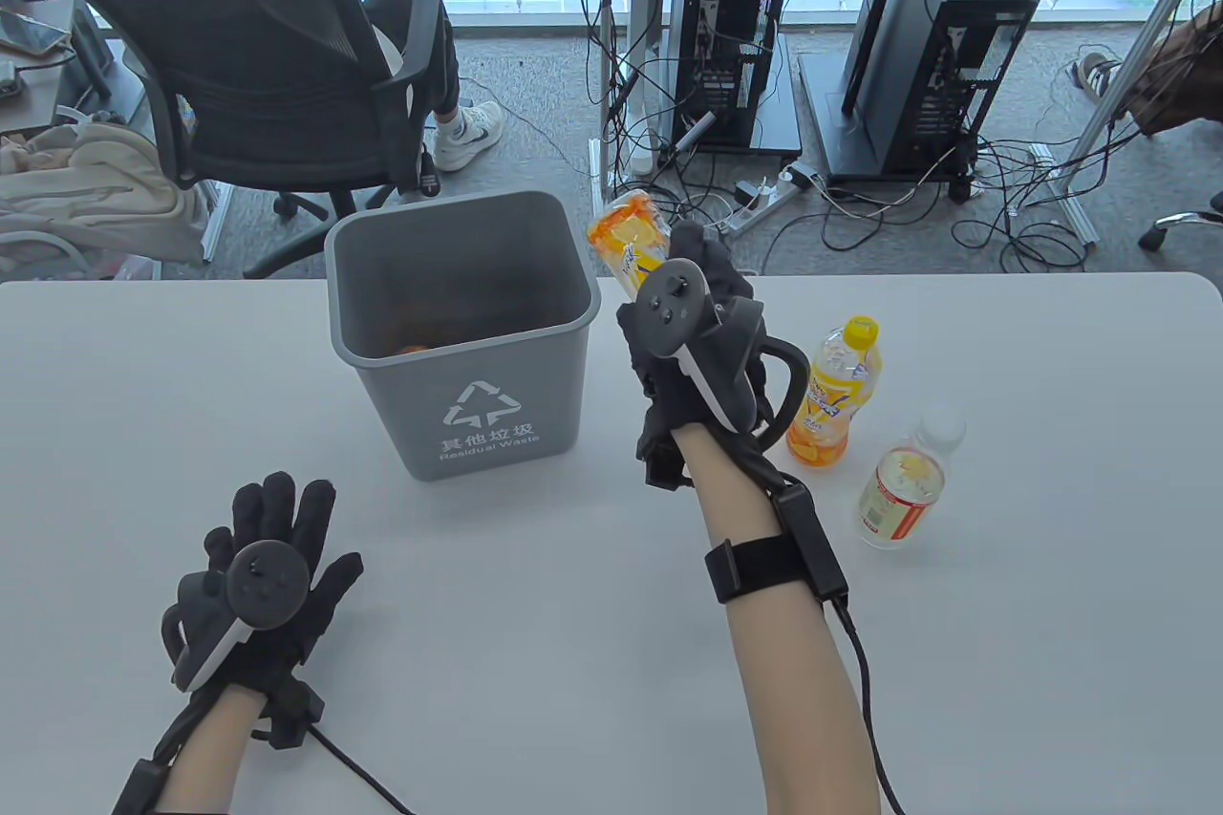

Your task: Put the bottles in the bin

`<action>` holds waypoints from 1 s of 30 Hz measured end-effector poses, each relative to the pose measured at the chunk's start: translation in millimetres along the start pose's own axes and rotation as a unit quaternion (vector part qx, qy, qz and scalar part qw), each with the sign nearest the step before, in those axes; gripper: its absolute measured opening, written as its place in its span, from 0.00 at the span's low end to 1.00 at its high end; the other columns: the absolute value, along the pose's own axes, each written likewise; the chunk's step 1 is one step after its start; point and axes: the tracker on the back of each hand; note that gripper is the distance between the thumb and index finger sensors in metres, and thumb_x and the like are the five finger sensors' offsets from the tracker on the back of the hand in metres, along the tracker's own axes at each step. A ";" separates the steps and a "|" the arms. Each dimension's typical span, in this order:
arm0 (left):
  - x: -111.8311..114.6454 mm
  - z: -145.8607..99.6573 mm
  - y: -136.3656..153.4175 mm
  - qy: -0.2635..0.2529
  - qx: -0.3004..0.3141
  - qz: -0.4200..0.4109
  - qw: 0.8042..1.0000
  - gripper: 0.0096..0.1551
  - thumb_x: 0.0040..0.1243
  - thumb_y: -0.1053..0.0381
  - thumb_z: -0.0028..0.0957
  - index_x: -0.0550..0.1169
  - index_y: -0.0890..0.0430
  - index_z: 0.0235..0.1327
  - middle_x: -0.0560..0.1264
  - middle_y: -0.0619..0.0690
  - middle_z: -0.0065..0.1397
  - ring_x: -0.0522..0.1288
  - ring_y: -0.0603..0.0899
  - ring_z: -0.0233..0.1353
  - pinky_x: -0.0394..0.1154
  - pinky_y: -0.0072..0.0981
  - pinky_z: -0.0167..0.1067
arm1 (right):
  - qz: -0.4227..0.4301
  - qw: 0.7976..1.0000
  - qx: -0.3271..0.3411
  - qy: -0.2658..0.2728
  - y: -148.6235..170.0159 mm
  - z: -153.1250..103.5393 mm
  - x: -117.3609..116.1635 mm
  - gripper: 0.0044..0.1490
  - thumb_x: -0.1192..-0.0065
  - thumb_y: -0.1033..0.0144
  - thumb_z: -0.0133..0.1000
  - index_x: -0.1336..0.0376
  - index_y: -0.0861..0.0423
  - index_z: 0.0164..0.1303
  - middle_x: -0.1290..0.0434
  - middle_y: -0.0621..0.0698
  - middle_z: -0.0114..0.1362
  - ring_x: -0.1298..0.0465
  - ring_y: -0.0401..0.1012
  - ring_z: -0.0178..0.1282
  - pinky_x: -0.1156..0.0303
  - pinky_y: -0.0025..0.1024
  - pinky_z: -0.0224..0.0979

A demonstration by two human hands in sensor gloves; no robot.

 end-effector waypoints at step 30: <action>-0.4 0.9 0.5 0.006 -0.001 -0.004 1.000 0.48 0.47 0.27 0.53 0.46 0.36 0.84 0.37 0.45 0.93 0.33 0.60 0.91 0.36 0.65 0.84 | -0.091 0.968 0.230 0.038 -96.0 -13.7 -53.6 0.57 0.33 0.41 0.50 0.55 0.44 0.85 0.48 0.50 0.90 0.43 0.52 0.87 0.43 0.53 0.86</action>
Point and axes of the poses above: the tracker on the back of each hand, its own y axis roughly to the little-finger side, its own z axis roughly from the wrist to the fingertips, x = y × z
